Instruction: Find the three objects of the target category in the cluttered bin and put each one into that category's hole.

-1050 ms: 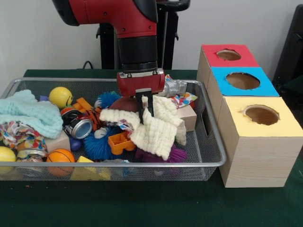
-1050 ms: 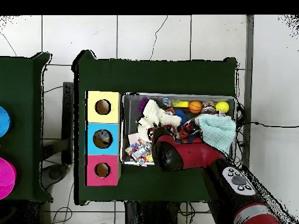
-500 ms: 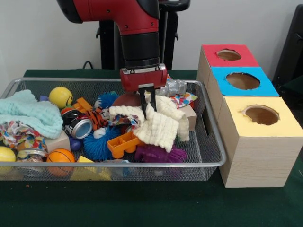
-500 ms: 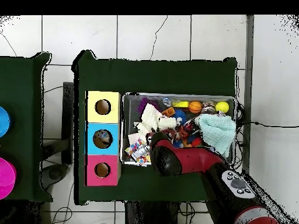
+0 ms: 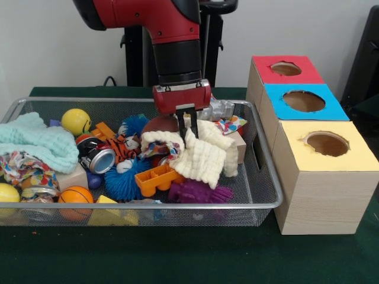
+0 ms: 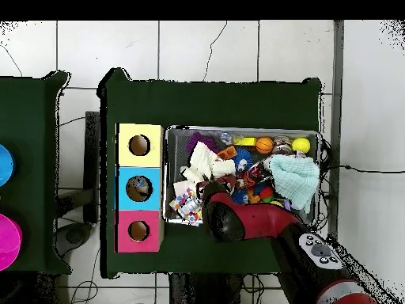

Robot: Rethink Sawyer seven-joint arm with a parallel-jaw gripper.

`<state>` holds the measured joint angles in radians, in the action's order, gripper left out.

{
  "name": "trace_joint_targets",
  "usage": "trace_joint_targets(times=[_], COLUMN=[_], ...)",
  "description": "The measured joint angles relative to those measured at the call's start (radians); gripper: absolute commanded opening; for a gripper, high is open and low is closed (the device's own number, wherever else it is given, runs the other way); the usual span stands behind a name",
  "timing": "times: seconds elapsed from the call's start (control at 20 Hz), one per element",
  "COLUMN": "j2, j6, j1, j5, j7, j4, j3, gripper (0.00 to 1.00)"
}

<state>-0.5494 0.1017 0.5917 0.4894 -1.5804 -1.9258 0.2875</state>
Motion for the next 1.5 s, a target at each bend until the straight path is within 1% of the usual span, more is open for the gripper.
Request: trace_joint_targets(times=[0.3, 0.7, 1.3, 1.5], j2=[0.023, 0.027, 0.027, 0.039], j6=[0.039, 0.040, 0.040, 0.041], j1=[0.001, 0.019, 0.092, 0.108], j5=[0.000, 0.000, 0.040, 0.049], j7=[0.000, 0.000, 0.000, 0.000], j4=[-0.005, -0.029, -0.051, -0.054], j3=[0.000, 0.000, 0.008, 0.015], gripper=[0.00, 0.00, 0.00, 0.00])
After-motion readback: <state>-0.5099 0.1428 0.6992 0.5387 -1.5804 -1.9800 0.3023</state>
